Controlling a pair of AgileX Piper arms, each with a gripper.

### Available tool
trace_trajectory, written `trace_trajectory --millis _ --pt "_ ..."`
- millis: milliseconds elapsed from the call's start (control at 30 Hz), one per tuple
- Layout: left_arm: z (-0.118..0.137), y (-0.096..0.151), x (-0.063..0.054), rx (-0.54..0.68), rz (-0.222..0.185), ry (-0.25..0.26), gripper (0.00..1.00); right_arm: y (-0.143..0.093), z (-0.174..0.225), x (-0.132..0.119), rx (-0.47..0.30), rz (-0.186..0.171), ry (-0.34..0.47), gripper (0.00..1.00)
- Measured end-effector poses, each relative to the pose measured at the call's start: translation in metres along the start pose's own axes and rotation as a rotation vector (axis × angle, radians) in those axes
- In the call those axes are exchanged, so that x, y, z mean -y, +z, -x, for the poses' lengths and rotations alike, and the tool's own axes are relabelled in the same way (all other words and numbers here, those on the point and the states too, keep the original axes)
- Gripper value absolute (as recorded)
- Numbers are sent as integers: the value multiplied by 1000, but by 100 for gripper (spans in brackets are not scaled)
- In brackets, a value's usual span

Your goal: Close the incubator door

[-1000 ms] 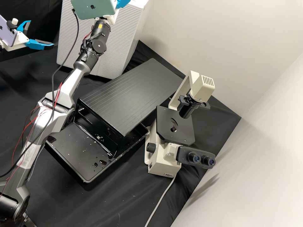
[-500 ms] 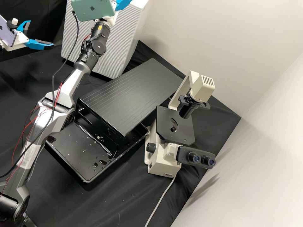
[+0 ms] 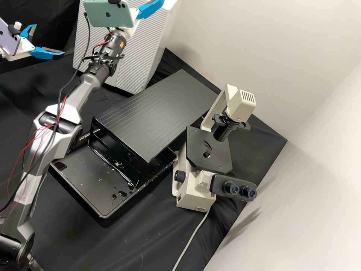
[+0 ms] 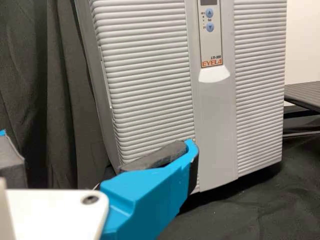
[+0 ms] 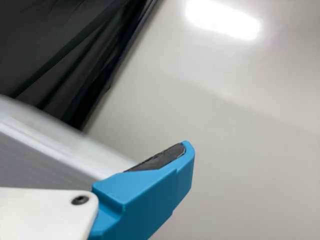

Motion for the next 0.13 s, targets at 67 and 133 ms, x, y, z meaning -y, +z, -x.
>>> trace_trajectory --millis 67,133 --pt "0 0 0 0 0 0 100 -1 8 1 -14 -6 18 100" --pt "0 0 0 0 0 0 100 -3 15 -3 -26 -35 34 100"
